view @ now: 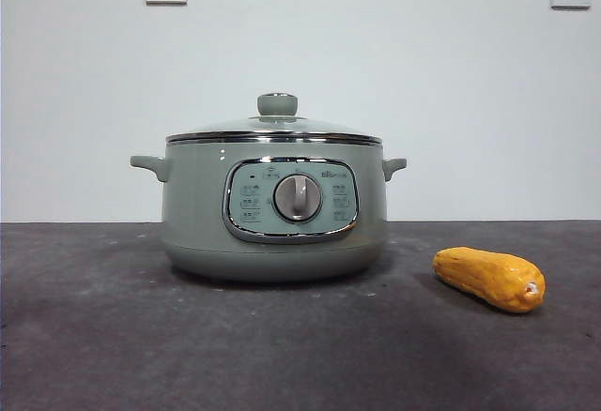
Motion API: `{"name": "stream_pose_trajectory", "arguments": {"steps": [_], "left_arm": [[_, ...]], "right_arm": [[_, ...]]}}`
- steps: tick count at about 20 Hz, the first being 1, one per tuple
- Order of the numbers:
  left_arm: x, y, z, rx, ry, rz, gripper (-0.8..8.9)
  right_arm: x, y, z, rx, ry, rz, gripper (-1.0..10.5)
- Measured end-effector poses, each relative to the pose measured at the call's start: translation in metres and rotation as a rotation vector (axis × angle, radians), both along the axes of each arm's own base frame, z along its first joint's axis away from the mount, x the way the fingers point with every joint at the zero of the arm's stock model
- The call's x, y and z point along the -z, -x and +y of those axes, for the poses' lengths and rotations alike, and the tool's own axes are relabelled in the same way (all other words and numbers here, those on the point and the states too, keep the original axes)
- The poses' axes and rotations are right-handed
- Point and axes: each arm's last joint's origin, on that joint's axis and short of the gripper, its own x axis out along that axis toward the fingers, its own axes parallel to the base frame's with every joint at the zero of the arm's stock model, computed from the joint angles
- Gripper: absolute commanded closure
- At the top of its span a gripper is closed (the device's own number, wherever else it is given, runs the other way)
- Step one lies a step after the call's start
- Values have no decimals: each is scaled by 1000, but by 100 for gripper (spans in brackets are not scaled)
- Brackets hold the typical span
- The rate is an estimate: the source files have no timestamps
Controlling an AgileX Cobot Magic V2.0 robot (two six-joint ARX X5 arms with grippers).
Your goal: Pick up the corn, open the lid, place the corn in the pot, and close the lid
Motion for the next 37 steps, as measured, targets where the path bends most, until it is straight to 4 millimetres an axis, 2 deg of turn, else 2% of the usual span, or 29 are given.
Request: {"name": "stream_pose_trajectory", "arguments": {"steps": [9, 17, 18, 19, 21, 22, 23, 29, 33, 37], "left_arm": [[-36, -1, -2, 98, -44, 75, 820], [-53, -7, -5, 164, -69, 100, 808], [-53, -8, -5, 177, -64, 106, 759], [-52, -9, -6, 185, -61, 111, 625], [-52, -12, -6, 188, -60, 120, 233], [-52, -12, -6, 191, -58, 122, 184], [-52, -13, -6, 197, -55, 124, 185], [-51, -17, -6, 214, -45, 142, 185], [-53, -22, -7, 244, -37, 115, 185], [-52, -25, -7, 254, -31, 125, 185]], "right_arm": [[-50, -2, 1, -82, 96, 149, 957], [-70, -10, 1, -128, 175, 229, 944], [-69, -12, 2, -131, 178, 237, 931], [-68, -13, 2, -132, 179, 245, 858], [-68, -15, 2, -133, 180, 251, 577], [-68, -15, 2, -133, 179, 251, 412], [-68, -15, 2, -132, 177, 253, 303], [-67, -20, 2, -132, 173, 272, 286], [-64, -46, 7, -192, 132, 329, 290], [-39, -100, 25, -256, 165, 483, 290]]}}
